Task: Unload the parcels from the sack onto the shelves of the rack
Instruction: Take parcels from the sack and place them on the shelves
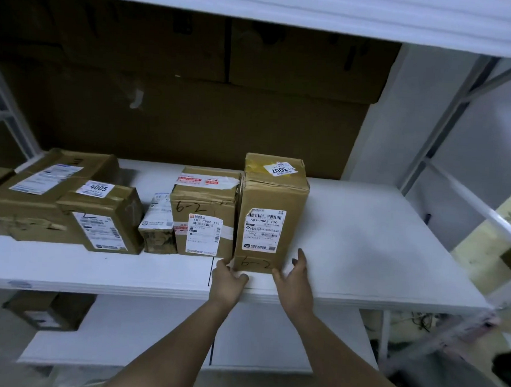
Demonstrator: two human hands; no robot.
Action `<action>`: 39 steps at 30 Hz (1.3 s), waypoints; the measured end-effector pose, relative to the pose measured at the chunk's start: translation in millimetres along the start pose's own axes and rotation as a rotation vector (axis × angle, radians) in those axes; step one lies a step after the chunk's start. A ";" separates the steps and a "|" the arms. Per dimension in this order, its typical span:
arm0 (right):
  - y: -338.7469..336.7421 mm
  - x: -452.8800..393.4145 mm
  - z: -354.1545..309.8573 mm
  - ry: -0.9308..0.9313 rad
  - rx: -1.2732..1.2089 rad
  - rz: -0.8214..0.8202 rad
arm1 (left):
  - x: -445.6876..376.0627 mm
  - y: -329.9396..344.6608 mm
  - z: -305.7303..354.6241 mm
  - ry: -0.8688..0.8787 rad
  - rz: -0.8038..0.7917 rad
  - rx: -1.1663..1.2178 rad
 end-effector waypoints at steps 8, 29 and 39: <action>-28.5 16.3 61.4 0.006 0.064 -0.002 | 40.0 37.9 -21.9 -0.038 0.038 -0.170; -267.1 39.9 464.9 0.406 0.253 -0.256 | 209.6 414.4 -118.6 -0.236 -0.809 -0.760; -249.0 45.7 581.9 0.668 0.257 -0.324 | 193.0 500.4 -186.4 -0.133 -0.942 -0.927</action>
Point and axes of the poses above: each hand's wrist, its own x-axis away from the middle knuckle, its own y-axis out of the palm, z = x × y, the point moved 1 cm from there along -x, towards the middle knuckle, and after that the axes turned 14 degrees about x, right-handed, at the moved point
